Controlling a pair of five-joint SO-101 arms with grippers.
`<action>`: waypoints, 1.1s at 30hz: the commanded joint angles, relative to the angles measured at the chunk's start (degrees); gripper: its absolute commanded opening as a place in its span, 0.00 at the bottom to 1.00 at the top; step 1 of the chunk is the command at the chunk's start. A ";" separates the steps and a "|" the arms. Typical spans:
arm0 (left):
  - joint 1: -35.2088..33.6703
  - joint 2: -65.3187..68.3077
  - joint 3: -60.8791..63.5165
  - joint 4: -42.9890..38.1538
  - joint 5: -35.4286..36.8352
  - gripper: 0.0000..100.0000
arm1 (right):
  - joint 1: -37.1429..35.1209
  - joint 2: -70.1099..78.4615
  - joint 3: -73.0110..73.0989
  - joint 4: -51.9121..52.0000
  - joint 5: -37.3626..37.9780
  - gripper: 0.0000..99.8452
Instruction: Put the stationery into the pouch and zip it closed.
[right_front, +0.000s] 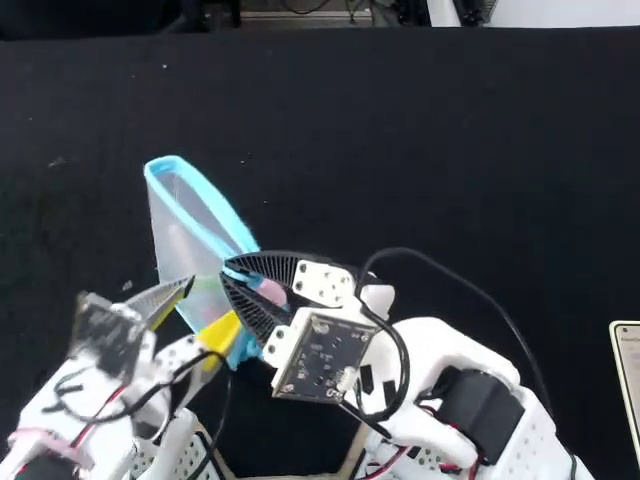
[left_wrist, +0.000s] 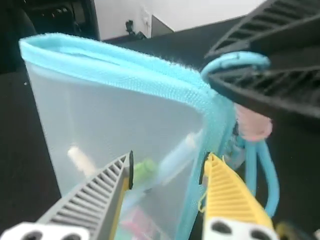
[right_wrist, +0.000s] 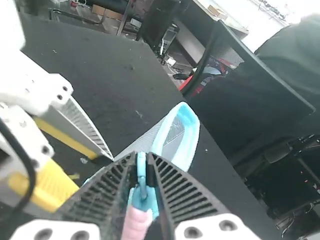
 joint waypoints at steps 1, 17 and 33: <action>0.57 0.00 0.92 -2.99 -0.62 0.24 | -0.62 -0.92 -0.31 -0.35 -0.44 0.01; 0.75 0.09 -5.05 -0.09 -0.70 0.24 | -0.62 -0.92 -0.31 -0.35 -0.44 0.01; 4.18 0.18 0.31 -4.84 -4.13 0.24 | -0.62 -1.27 -0.31 -0.18 -0.44 0.01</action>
